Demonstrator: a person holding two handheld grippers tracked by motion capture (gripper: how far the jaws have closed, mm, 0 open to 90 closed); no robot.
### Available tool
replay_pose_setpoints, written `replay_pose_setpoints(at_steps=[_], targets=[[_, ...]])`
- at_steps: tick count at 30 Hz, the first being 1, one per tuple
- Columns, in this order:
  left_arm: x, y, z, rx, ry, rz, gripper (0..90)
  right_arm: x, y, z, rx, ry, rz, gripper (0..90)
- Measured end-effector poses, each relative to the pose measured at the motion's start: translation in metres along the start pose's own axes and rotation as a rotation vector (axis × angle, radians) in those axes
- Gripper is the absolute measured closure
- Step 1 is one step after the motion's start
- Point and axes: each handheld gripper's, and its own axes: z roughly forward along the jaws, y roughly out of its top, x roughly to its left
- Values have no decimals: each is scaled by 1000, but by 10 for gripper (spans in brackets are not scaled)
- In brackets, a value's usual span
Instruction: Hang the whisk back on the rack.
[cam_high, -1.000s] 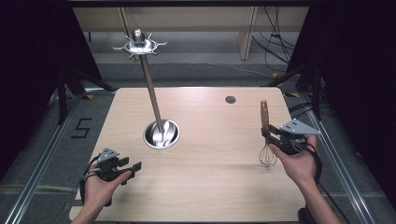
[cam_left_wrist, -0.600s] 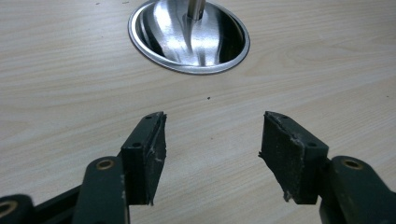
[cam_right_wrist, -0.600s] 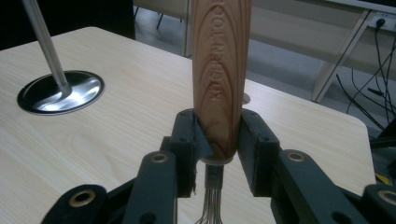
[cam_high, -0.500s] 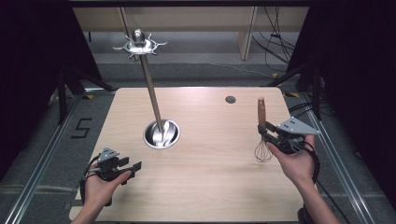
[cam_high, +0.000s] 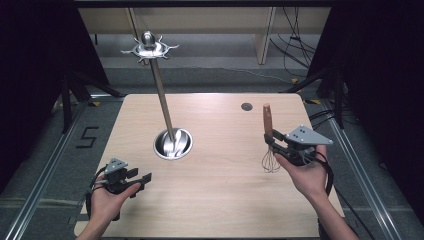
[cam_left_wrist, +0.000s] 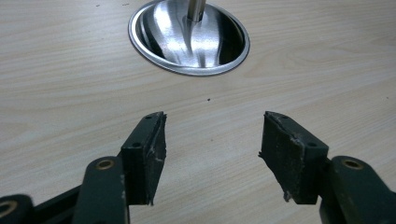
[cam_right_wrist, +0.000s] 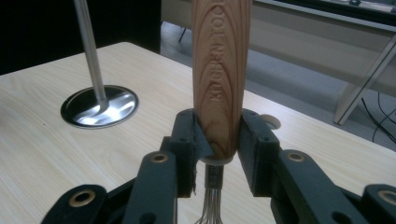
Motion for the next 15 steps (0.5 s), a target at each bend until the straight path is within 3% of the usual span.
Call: replay_pose_setpoints(at_steps=[2,6,7,10,11,12,13,15], targets=[[0,0,0,0,0,-3,395,6,2,0,18,30,37,700],[0,0,0,0,3,0,394,13,5,3,26,57,38,700],[0,0,-1,3,4,1,394,14,6,4,17,59,15,700],[0,0,-1,3,3,2,394,21,9,6,21,81,23,700],[0,0,0,0,2,2,394,22,10,8,5,83,-5,700],[0,0,0,0,2,2,394,26,12,8,24,96,19,700],[0,0,0,0,2,3,394,27,13,10,7,92,-5,700],[0,0,0,-4,0,1,394,31,15,12,10,105,-3,700]])
